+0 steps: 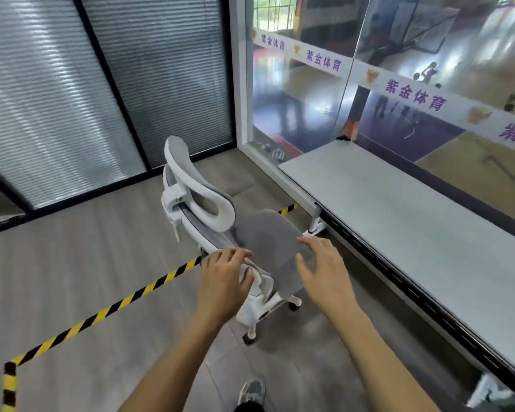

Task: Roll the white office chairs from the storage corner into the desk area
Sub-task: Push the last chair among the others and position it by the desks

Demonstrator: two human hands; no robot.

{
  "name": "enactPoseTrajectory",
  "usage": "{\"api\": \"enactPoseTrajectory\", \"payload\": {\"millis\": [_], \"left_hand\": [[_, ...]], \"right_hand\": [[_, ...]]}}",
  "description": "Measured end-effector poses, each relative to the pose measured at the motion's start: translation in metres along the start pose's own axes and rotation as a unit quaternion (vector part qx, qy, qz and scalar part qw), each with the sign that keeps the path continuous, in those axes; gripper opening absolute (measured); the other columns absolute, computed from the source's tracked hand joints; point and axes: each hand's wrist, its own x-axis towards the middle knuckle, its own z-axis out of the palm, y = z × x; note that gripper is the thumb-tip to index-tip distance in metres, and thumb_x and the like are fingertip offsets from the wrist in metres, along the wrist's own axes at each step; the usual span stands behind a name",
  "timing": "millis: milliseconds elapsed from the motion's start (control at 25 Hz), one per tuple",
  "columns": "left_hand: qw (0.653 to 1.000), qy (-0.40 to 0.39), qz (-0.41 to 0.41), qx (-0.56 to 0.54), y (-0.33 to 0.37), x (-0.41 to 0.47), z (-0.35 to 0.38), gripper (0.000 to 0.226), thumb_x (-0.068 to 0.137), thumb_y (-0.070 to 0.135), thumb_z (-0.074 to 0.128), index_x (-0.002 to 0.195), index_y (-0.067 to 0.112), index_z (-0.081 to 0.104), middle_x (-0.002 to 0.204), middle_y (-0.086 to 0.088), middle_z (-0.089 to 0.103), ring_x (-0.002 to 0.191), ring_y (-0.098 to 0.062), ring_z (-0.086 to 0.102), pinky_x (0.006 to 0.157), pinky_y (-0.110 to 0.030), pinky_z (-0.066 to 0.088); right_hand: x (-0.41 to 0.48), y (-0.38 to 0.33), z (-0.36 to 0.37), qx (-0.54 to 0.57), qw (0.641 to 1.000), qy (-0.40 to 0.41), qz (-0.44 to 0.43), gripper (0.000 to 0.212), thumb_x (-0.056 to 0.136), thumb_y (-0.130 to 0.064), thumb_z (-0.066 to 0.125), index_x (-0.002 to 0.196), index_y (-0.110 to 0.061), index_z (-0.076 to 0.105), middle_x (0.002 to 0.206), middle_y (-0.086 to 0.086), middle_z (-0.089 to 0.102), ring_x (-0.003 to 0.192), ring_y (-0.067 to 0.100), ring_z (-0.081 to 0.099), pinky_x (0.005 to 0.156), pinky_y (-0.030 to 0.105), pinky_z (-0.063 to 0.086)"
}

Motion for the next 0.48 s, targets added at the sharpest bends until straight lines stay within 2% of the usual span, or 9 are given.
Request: {"api": "enactPoseTrajectory", "payload": {"millis": [120, 360, 480], "left_hand": [[0.999, 0.006, -0.031, 0.021, -0.044, 0.029, -0.013, 0.024, 0.093, 0.031, 0.060, 0.117, 0.030, 0.062, 0.116, 0.008, 0.063, 0.111, -0.023, 0.056, 0.097, -0.038, 0.039], [0.996, -0.006, -0.058, 0.066, -0.117, 0.068, -0.033, 0.025, 0.093, 0.028, 0.058, 0.118, 0.025, 0.061, 0.115, 0.003, 0.062, 0.109, -0.028, 0.055, 0.094, -0.039, 0.037], [0.997, -0.007, -0.062, 0.049, -0.152, 0.099, -0.048, 0.029, 0.093, 0.039, 0.047, 0.115, 0.024, 0.058, 0.113, 0.004, 0.061, 0.106, -0.026, 0.054, 0.093, -0.039, 0.039]], "right_hand": [[0.037, -0.013, 0.036, 0.014, 0.999, -0.041, -0.006, 0.031, 0.095, -0.025, 0.060, 0.126, -0.027, 0.059, 0.126, -0.009, 0.057, 0.114, 0.016, 0.056, 0.101, 0.042, 0.046], [0.091, -0.018, 0.094, 0.055, 0.996, -0.067, 0.008, 0.029, 0.095, -0.022, 0.060, 0.124, -0.026, 0.060, 0.122, -0.006, 0.059, 0.112, 0.017, 0.055, 0.100, 0.042, 0.047], [0.096, -0.023, 0.114, 0.065, 0.995, -0.062, 0.037, 0.029, 0.095, -0.022, 0.060, 0.124, -0.027, 0.061, 0.121, -0.008, 0.059, 0.112, 0.014, 0.055, 0.100, 0.040, 0.047]]}}
